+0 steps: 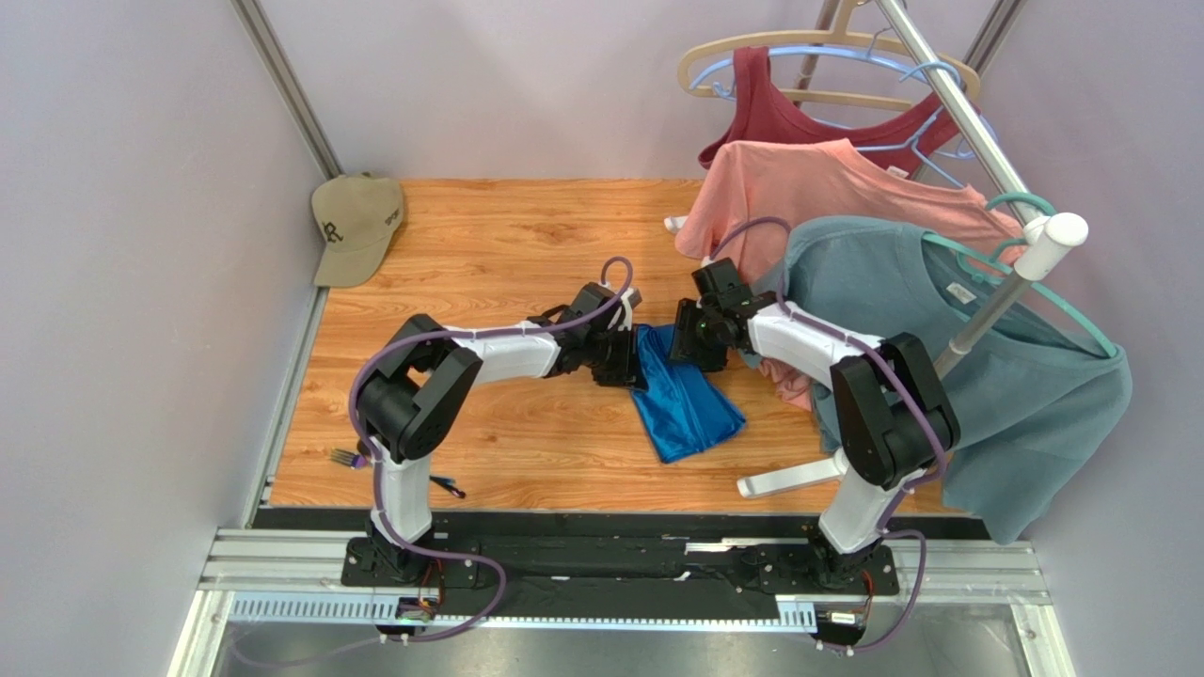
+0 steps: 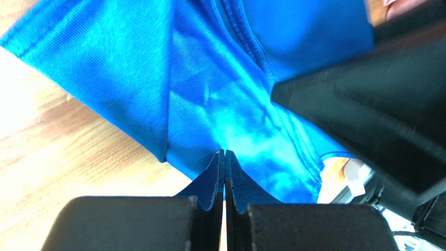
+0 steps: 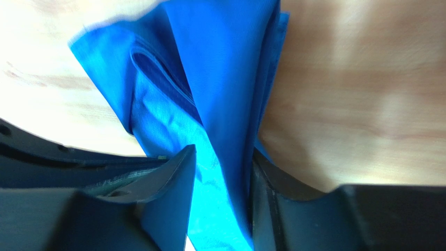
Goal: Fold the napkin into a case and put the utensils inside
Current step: Fold the 2/3-rectangle-folded napkin at the center of the board.
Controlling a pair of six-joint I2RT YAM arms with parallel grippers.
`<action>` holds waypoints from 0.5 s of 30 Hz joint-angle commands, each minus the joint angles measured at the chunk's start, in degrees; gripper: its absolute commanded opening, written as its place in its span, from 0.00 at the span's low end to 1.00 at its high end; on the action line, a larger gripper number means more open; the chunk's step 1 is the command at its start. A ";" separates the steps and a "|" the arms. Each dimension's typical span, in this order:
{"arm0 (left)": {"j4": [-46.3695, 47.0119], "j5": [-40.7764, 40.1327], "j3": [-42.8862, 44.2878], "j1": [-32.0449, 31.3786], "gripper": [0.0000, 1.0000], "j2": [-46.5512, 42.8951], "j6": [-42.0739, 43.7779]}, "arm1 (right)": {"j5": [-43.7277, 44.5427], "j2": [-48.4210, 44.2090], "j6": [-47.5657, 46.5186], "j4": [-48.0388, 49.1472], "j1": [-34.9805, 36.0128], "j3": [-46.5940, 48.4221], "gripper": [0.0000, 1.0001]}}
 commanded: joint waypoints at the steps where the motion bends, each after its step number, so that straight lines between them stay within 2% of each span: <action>1: -2.15 0.40 4.76 -0.23 0.01 -2.38 1.50 | -5.40 -2.32 -1.09 6.96 -2.46 -0.28 0.55; 6: -1.98 0.31 9.33 0.73 0.01 1.22 0.27 | -9.36 1.72 0.14 10.39 -5.28 0.43 0.63; 15: -3.74 -2.93 16.81 2.32 0.01 8.61 0.44 | -10.41 5.67 1.37 17.33 -9.05 -1.15 0.67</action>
